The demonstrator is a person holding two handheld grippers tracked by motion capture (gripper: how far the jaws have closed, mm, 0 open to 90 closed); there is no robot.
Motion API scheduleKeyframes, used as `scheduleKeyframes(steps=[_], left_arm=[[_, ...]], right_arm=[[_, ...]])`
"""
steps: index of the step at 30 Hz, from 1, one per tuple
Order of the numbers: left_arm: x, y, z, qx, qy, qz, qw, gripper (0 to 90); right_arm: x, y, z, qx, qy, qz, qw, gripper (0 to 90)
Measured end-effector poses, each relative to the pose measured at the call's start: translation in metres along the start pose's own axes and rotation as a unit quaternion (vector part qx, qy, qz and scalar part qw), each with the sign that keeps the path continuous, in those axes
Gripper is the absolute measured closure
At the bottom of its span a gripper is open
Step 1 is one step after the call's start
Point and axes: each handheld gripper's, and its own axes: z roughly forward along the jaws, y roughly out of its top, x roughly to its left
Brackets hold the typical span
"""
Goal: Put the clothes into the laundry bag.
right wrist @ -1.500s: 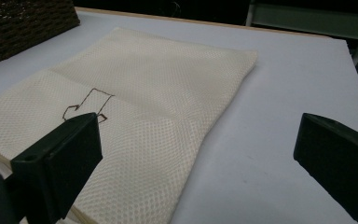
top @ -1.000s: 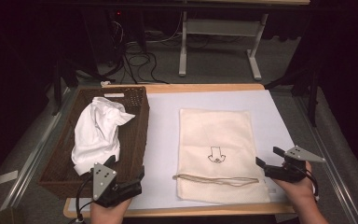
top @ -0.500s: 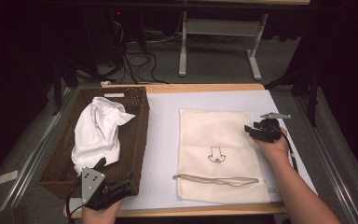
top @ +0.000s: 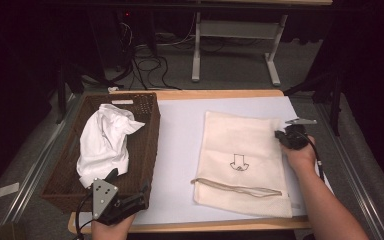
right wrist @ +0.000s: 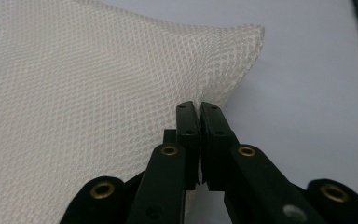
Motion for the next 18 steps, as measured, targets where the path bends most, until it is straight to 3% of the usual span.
scheduleKeyframes(steps=[1, 2, 3, 8, 13, 18], left_arm=[[-0.001, 0.000, 0.000, -0.001, -0.001, 0.002, 1.0000, 9.3], [-0.001, 0.000, 0.000, -0.001, -0.001, 0.002, 1.0000, 9.3], [-0.001, 0.001, 0.001, -0.002, -0.001, 0.001, 1.0000, 9.3], [-0.001, 0.001, 0.002, -0.004, -0.002, 0.000, 1.0000, 9.3], [-0.002, 0.002, 0.004, -0.003, -0.005, 0.002, 1.0000, 9.4], [-0.002, 0.002, 0.007, 0.001, -0.008, 0.000, 1.0000, 10.1]], right_arm=[[-0.017, -0.007, -0.008, 0.002, -0.014, 0.025, 0.9996, 88.0], [-0.017, -0.007, -0.008, 0.002, -0.014, 0.025, 0.9996, 88.0], [-0.029, -0.017, -0.015, 0.006, -0.022, 0.035, 0.9991, 87.7], [-0.042, -0.035, -0.030, 0.002, -0.023, 0.047, 0.9987, 87.6], [-0.039, -0.044, -0.045, 0.000, -0.022, 0.038, 0.9990, 87.6], [-0.026, -0.041, -0.041, 0.001, -0.007, 0.035, 0.9994, 86.9]])
